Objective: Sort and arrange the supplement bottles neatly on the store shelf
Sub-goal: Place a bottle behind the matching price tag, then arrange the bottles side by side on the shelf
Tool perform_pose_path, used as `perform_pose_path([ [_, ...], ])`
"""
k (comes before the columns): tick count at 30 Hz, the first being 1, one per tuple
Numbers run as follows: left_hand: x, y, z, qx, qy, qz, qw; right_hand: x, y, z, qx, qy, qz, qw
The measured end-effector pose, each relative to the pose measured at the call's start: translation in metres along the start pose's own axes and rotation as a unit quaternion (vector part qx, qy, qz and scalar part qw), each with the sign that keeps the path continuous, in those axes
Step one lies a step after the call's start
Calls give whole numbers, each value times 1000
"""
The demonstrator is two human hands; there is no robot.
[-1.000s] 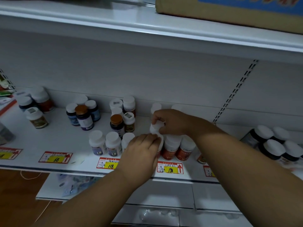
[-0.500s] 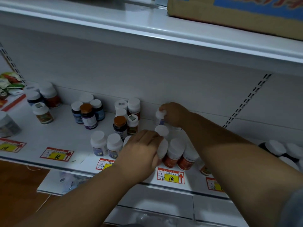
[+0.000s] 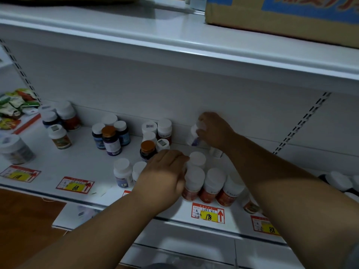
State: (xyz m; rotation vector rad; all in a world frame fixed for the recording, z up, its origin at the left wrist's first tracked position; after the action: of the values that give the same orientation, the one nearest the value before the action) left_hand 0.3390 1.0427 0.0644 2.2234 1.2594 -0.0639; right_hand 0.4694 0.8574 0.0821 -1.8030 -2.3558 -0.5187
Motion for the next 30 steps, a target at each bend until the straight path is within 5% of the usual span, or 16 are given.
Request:
perform_pose_path([
  [5, 10, 2, -15, -67, -60, -62, 994, 34, -22, -47, -102, 77, 9, 992],
  [12, 14, -13, -33, -74, -161, -131, 975, 98, -70, -58, -76, 209, 26, 975],
  [22, 20, -55, -57, -102, -152, -173, 968, 139, -78, -40, -10, 220, -18, 975],
  [30, 60, -76, -63, -110, -121, -224, 961, 162, -63, -27, -67, 156, -59, 984],
])
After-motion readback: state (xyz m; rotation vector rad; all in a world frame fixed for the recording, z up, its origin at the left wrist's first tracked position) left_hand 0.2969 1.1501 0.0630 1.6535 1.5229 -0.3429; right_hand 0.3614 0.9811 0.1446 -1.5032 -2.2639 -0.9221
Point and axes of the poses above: each hand's wrist, its own y-axis towards the middle knuckle, its own z-axis out of the palm, x = y × z, the point moved 4 cm from there along y, towards the middle knuckle, and after that the axes turned 6 degrees about -z, right-handed, at the moved point
